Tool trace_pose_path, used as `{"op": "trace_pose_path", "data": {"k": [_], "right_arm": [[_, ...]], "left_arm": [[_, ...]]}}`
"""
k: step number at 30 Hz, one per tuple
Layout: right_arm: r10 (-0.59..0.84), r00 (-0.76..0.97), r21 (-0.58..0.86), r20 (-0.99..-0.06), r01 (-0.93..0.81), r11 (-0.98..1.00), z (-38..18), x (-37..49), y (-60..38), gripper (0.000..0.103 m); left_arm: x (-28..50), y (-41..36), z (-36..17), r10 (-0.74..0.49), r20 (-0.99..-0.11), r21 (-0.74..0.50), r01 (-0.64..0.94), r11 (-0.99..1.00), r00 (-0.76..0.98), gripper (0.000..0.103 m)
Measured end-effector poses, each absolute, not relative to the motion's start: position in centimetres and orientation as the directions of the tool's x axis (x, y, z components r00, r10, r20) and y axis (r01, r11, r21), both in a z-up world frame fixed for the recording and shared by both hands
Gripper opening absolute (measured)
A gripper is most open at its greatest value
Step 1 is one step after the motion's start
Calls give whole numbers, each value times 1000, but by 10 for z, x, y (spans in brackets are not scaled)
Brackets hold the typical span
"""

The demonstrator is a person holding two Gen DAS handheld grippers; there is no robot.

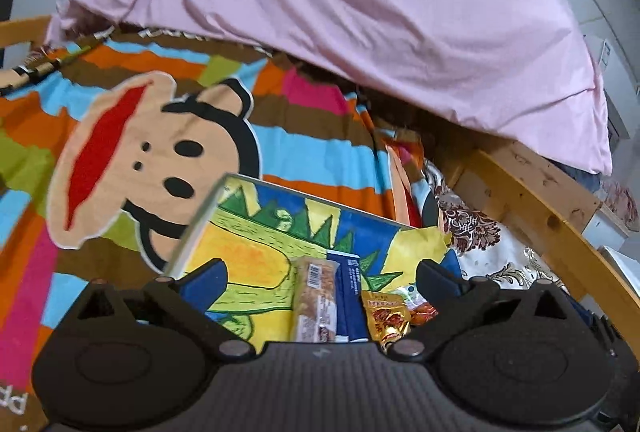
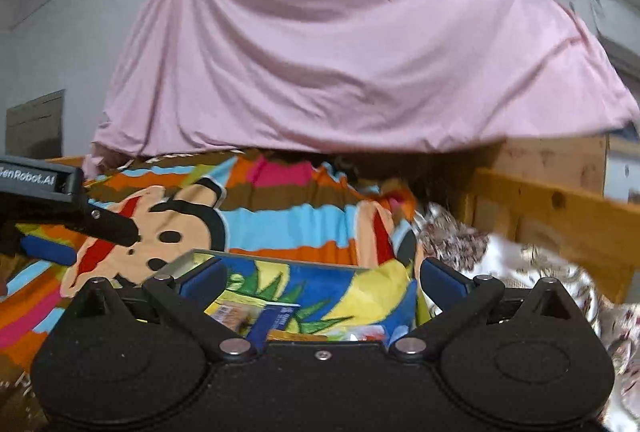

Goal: Organize snacks
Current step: 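Withdraw both open tools from the tray back toward the snack pile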

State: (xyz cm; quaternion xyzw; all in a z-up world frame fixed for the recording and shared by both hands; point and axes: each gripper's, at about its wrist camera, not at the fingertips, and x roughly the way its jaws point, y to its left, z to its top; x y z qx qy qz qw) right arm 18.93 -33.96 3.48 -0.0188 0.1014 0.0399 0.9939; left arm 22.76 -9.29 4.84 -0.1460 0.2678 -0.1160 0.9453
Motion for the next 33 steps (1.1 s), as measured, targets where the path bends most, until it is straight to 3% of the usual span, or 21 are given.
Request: {"op": "trace_pose_path", "data": {"k": [6, 19, 33], "right_arm": [[116, 985, -101, -131, -129, 986, 45, 155, -316, 102], [149, 986, -180, -77, -161, 970, 55, 89, -278, 102], [171, 955, -89, -244, -198, 976, 52, 45, -256, 103]], "left_arm": [[193, -76, 56, -288, -434, -310, 159, 937, 854, 102], [125, -35, 56, -283, -375, -228, 208, 951, 883, 102], [63, -2, 37, -217, -367, -56, 212, 976, 905, 103]]}}
